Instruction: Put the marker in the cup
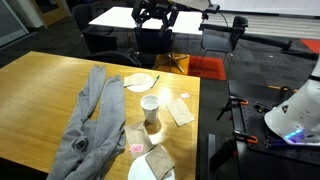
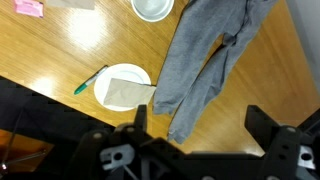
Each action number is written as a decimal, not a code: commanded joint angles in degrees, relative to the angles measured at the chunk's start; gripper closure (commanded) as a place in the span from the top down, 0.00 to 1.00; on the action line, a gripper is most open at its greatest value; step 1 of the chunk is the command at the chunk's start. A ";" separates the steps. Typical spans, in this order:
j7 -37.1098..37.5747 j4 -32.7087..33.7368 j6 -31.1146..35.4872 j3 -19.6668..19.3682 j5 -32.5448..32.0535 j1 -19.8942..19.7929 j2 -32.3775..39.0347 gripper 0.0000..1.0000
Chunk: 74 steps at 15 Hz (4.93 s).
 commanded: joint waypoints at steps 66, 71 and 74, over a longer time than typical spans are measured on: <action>35.88 24.22 10.77 -18.92 0.68 0.37 52.86 1.00; 36.11 28.71 7.59 -18.65 0.99 -0.15 56.04 1.00; 36.23 31.11 6.24 -18.56 1.06 -0.52 58.03 1.00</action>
